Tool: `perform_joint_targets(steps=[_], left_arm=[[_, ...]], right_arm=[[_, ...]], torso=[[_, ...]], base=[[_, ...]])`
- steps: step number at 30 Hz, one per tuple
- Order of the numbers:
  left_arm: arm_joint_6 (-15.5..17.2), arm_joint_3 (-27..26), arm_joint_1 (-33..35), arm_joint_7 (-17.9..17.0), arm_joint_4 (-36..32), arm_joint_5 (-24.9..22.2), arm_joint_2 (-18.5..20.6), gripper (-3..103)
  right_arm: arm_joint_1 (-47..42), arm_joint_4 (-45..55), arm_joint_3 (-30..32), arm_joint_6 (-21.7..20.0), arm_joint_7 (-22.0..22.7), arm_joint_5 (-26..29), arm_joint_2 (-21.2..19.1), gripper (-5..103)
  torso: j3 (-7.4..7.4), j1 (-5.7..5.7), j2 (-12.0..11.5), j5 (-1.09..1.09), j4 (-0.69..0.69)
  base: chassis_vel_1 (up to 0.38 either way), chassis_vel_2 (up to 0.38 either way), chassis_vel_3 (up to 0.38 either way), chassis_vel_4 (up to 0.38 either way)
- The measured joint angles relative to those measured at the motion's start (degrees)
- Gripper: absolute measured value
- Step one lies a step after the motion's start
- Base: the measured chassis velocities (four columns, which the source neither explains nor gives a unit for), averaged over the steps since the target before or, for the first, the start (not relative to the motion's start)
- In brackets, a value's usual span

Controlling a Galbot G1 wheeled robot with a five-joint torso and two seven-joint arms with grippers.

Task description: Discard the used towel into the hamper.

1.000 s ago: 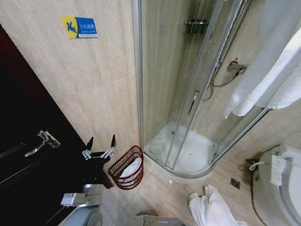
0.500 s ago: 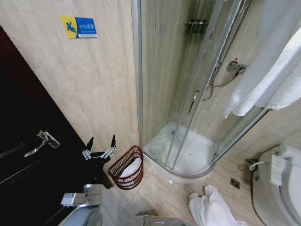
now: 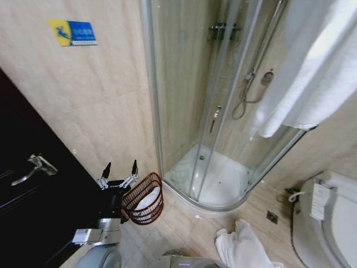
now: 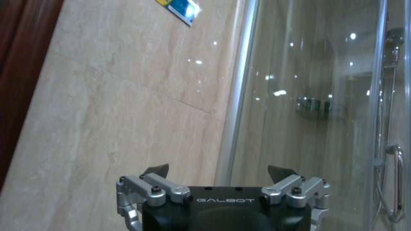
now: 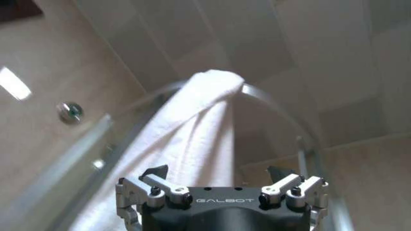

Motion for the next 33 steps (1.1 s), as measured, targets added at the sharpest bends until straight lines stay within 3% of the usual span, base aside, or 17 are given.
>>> perform_joint_targets(steps=[7, 18, 23, 33], left_arm=[[0.00, -0.02, 0.00, -0.01, 0.00, 0.00, 0.03, 100], [-0.01, -0.01, 0.00, -0.01, 0.00, -0.01, 0.01, 100], [-0.01, -0.01, 0.01, -0.02, 0.00, 0.00, 0.02, 100], [-0.01, 0.00, 0.00, -0.02, 0.00, -0.01, 0.02, 100]], right_arm=[[6.89, -2.37, -7.01, -0.14, -2.44, 3.95, -2.62, 100], [22.18, -9.83, -18.33, -2.44, -1.31, 2.60, -7.02, 100], [32.49, -12.77, -26.06, -4.64, 1.32, 2.63, -9.60, 100], [48.19, -17.73, -31.10, -9.44, 5.43, 2.33, -14.30, 100]], torso=[[0.00, -0.02, 0.00, -0.04, -0.01], [0.00, 0.00, 0.00, 0.01, 0.00], [0.01, 0.00, -0.01, -0.01, 0.02], [0.00, -0.01, 0.00, 0.00, 0.00]], base=[[0.073, 0.043, -0.030, 0.004], [0.028, 0.052, 0.048, 0.049], [0.026, 0.036, 0.041, 0.036], [0.004, 0.003, 0.006, 0.004]])
